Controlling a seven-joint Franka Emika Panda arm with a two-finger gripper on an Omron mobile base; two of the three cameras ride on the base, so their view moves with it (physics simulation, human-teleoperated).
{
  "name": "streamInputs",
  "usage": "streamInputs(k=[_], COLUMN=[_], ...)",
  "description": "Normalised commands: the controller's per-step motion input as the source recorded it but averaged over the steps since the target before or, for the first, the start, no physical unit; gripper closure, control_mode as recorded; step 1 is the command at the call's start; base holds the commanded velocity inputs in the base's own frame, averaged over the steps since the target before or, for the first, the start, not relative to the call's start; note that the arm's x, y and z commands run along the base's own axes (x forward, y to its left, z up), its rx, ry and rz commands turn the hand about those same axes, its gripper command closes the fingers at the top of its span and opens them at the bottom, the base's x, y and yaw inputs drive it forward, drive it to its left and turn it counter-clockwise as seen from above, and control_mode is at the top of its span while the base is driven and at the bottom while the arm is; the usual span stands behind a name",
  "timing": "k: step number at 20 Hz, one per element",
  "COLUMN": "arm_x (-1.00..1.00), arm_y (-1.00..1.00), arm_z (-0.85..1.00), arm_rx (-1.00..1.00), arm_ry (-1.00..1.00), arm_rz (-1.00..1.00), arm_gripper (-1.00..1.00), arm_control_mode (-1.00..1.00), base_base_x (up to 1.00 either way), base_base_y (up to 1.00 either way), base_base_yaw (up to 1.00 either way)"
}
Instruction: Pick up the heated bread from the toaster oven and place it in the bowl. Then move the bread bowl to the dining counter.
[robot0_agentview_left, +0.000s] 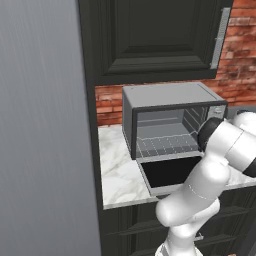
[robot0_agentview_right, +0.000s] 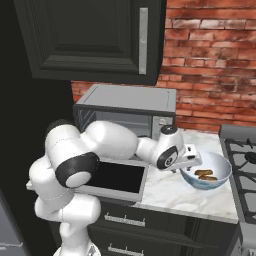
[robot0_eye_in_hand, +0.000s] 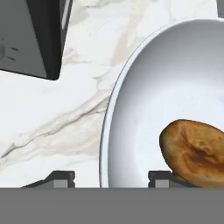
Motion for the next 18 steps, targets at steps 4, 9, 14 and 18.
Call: streamInputs(k=[4, 9, 14, 18], arm_x=[0.04, -0.15, -0.56, -0.75], arm_y=[0.00, 0.01, 0.50, 0.98], arm_z=[-0.05, 0.07, 0.51, 0.78], arm_rx=[-0.01, -0.02, -0.18, -0.24], arm_ry=[0.00, -0.07, -0.18, -0.09], arm_rz=[0.04, 0.05, 0.06, 0.03], arm_gripper=[1.00, 1.00, 1.00, 1.00], arm_control_mode=[-1.00, -1.00, -1.00, -1.00], base_base_x=[0.00, 0.00, 0.00, 0.00], base_base_y=[0.00, 0.00, 0.00, 0.00], base_base_yaw=[0.00, 0.00, 0.00, 0.00])
